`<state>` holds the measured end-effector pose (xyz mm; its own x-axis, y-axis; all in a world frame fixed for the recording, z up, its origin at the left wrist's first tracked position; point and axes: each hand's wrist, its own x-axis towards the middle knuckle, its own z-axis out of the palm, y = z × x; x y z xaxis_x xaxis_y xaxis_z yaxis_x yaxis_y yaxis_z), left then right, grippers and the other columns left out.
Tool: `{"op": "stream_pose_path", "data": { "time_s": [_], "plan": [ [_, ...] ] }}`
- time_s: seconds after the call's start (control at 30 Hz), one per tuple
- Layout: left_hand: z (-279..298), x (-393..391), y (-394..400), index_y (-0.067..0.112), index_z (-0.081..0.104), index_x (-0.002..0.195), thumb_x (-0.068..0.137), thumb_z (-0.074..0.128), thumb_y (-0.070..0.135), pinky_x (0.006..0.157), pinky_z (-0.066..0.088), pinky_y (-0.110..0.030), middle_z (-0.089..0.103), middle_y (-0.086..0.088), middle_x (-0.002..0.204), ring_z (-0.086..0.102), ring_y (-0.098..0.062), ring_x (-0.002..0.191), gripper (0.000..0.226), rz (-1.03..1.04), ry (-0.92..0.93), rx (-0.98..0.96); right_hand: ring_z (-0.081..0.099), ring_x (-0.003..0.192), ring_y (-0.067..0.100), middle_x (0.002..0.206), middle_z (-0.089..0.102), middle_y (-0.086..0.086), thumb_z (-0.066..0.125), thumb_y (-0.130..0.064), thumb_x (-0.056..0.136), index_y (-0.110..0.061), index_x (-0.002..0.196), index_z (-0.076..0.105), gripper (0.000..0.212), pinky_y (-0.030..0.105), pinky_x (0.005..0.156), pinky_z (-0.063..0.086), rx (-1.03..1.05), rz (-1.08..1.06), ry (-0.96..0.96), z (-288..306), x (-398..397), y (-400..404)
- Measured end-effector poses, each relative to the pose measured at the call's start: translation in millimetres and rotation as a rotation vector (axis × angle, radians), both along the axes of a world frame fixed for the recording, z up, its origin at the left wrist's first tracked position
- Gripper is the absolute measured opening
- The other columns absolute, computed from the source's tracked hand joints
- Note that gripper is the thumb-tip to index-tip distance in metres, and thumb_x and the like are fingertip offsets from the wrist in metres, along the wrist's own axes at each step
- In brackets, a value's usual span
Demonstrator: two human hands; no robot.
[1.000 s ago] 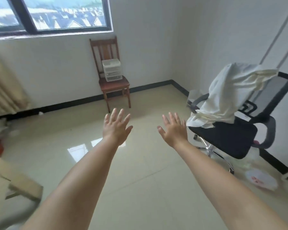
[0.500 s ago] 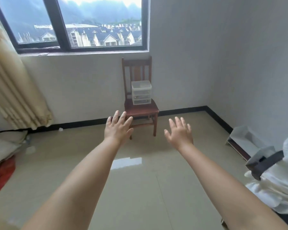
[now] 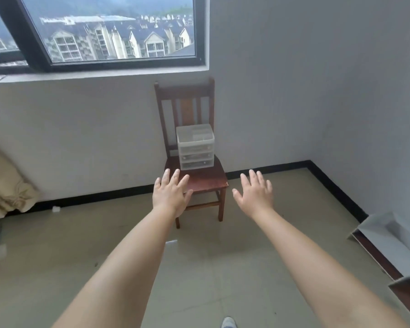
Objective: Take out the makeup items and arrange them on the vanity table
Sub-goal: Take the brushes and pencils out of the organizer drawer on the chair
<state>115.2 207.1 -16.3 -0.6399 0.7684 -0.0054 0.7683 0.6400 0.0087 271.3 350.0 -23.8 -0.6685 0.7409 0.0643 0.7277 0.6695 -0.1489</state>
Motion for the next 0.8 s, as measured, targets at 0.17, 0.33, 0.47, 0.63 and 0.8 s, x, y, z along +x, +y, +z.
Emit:
{"op": "stream_pose_path", "data": {
  "time_s": [0.17,0.33,0.47,0.63,0.8],
  "plan": [
    [-27.9,-69.2,72.8,0.032,0.011,0.144,0.095,0.020,0.048,0.115,0.006,-0.040,0.006,0.002,0.155,-0.003,-0.023,0.143,0.053,0.063,-0.062,-0.059,0.008,0.142,0.025,0.153,0.014,0.010,0.033,-0.042,0.094,-0.015,0.142,0.022,0.056,0.044,0.113,0.010,-0.018,0.024,-0.068,-24.8,-75.2,86.4],
    [-63.2,-158.0,125.6,0.031,0.009,0.144,0.095,0.018,0.049,0.114,0.006,-0.042,0.003,0.000,0.155,-0.006,-0.024,0.143,0.053,0.140,-0.051,-0.126,0.009,0.142,0.025,0.153,0.015,0.010,0.034,-0.041,0.094,-0.014,0.142,0.025,0.056,0.046,0.113,0.010,-0.019,0.042,-0.107,-62.1,-160.0,148.4],
    [-98.0,-234.7,180.1,0.030,0.008,0.145,0.096,0.018,0.048,0.114,0.007,-0.041,0.003,-0.001,0.155,-0.006,-0.024,0.143,0.053,0.182,-0.084,-0.124,0.009,0.142,0.025,0.153,0.018,0.010,0.036,-0.038,0.094,-0.013,0.141,0.028,0.054,0.045,0.113,0.009,-0.057,-0.015,-0.129,-99.2,-231.6,201.9],
    [-140.8,-308.4,240.2,0.029,0.011,0.145,0.096,0.021,0.045,0.114,0.007,-0.041,0.006,-0.001,0.155,-0.003,-0.023,0.143,0.052,0.222,-0.226,-0.117,0.018,0.140,0.029,0.148,0.028,0.015,0.044,-0.031,0.092,-0.007,0.136,0.037,0.051,0.047,0.112,0.013,-0.141,-0.031,-0.170,-145.3,-313.3,241.7],
    [-171.4,-365.7,299.0,0.028,0.016,0.144,0.096,0.022,0.043,0.114,0.007,-0.040,0.009,-0.002,0.155,0.000,-0.023,0.143,0.051,0.212,-0.281,-0.081,0.015,0.141,0.025,0.150,0.027,0.010,0.037,-0.035,0.094,-0.011,0.137,0.035,0.050,0.043,0.113,0.011,-0.226,-0.012,-0.245,-179.0,-388.0,277.5]
  ]
}}
